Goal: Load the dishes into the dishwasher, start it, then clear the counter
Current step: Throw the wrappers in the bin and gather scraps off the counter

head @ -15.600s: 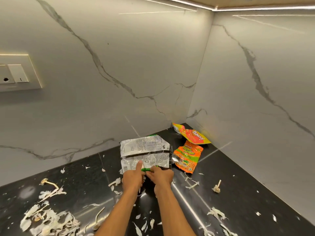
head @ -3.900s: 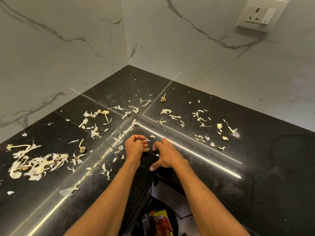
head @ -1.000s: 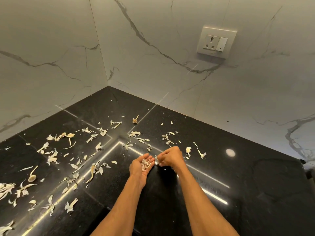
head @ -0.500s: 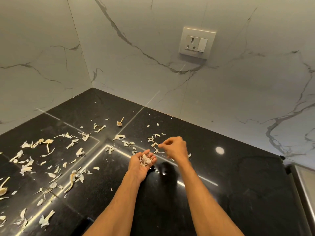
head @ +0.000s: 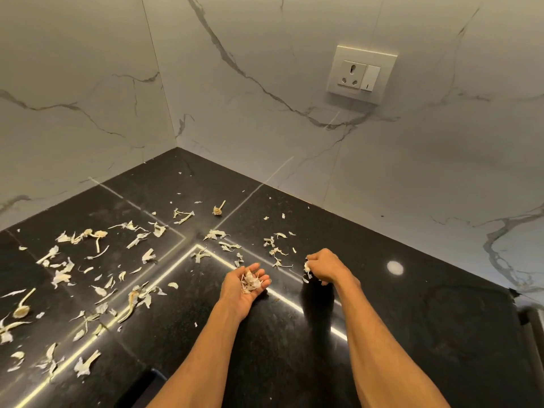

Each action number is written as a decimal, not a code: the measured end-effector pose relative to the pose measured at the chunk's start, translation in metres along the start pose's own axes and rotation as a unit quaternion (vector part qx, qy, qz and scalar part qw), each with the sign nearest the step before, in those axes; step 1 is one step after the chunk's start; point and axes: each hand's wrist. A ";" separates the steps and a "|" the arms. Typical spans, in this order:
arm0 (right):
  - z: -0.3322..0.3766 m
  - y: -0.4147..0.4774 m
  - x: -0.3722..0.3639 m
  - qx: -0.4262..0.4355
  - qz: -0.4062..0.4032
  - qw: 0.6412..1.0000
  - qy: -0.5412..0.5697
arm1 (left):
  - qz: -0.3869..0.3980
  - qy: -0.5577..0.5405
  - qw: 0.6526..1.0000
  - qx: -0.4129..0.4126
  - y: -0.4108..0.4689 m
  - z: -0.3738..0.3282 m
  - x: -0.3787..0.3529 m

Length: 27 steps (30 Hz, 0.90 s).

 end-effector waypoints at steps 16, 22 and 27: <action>0.057 -0.030 -0.073 -0.027 0.006 0.976 0.215 | -0.027 0.013 0.999 -0.022 -0.006 -0.011 0.019; 0.100 -0.036 -0.086 0.068 0.050 0.983 0.165 | -0.031 0.006 0.999 -0.016 0.000 -0.018 0.012; 0.101 -0.040 -0.068 0.110 0.070 0.980 0.149 | -0.032 -0.029 0.999 -0.005 0.007 -0.022 0.003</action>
Point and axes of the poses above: each hand's wrist, its own y-axis towards the middle knuckle, its own x-axis out of the back of the hand, z = x × y, and after that the axes turned 6 degrees about -x, right-handed
